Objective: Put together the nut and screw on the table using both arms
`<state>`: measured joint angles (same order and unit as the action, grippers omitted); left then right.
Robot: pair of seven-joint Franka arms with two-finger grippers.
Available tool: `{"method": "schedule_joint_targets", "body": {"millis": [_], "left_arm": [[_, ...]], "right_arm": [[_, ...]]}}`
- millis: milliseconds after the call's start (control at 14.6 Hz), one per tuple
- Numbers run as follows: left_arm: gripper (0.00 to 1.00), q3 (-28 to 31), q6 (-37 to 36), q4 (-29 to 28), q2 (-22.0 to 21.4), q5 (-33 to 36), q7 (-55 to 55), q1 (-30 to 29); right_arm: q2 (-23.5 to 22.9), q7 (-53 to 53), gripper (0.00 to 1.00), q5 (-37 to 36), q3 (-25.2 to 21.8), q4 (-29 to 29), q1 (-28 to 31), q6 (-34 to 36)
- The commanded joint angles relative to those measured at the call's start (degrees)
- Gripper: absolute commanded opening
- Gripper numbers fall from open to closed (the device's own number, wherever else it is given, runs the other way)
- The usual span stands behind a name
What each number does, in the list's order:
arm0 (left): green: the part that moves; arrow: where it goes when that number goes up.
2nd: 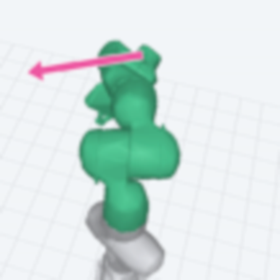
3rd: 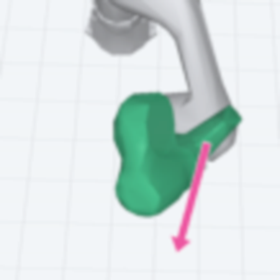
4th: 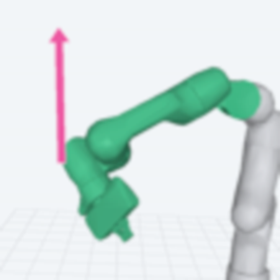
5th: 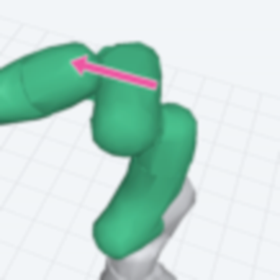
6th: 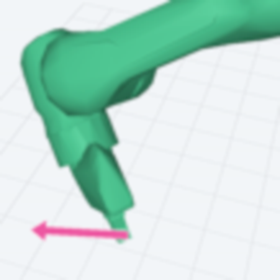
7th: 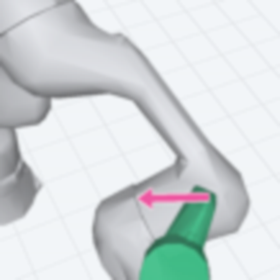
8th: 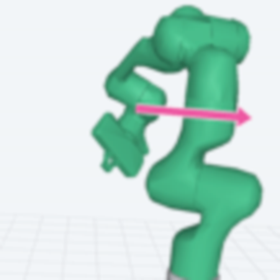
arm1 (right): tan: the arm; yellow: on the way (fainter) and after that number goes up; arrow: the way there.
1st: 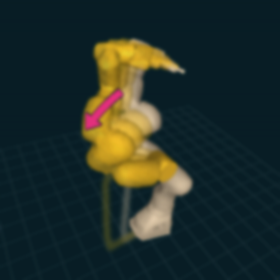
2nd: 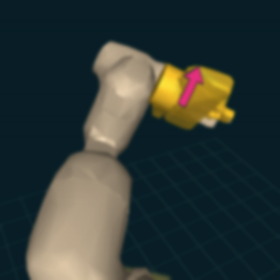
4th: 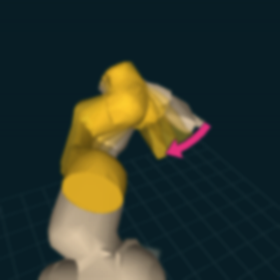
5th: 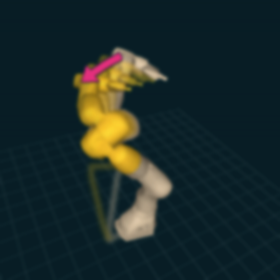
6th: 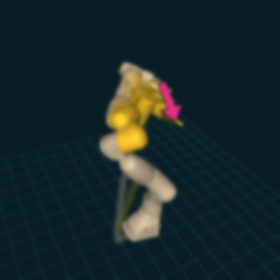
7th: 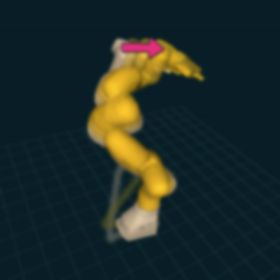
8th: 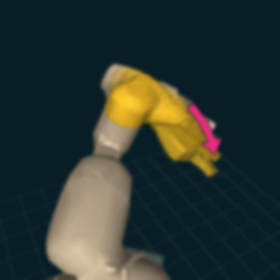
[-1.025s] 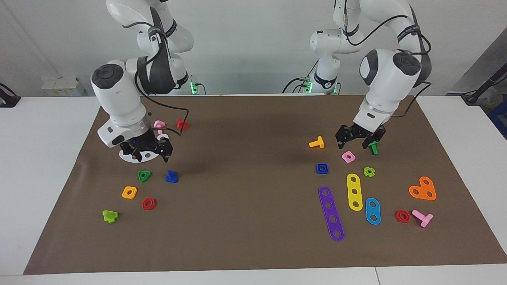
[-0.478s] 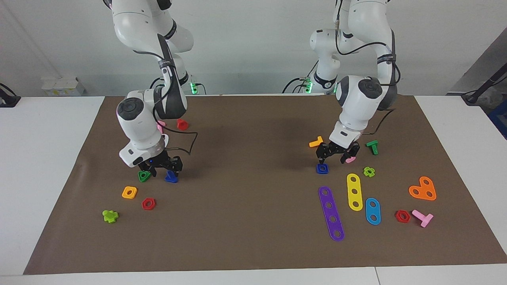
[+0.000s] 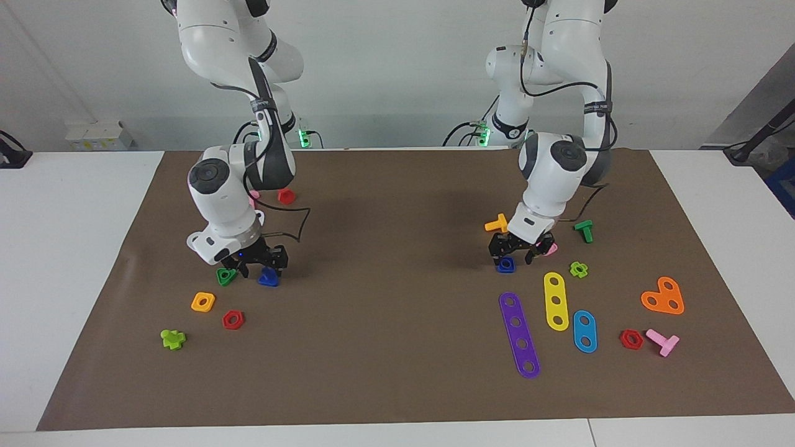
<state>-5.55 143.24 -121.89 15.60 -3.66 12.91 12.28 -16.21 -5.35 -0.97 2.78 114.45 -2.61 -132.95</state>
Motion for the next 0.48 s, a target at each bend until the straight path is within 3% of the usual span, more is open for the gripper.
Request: {"method": "schedule_joint_targets", "body": {"millis": [0,137,410], "left_arm": [[0.74,1.1,0.8,-1.0,-0.8,1.4,-0.3,0.4],[0.67,1.1,0.8,-1.0,-0.8,2.2,-0.4,0.0],[0.21,1.2,-0.6,-0.9,-0.8,2.3,-0.4,0.0]], "right_arm": [[1.4,1.7,0.02,0.2,0.5,1.5,0.5,0.1],[1.4,1.3,0.00,0.2,0.6,0.8,-0.9,0.2],[0.9,-9.7,0.00,0.4,0.6,-3.9,-7.7,1.6]]}}
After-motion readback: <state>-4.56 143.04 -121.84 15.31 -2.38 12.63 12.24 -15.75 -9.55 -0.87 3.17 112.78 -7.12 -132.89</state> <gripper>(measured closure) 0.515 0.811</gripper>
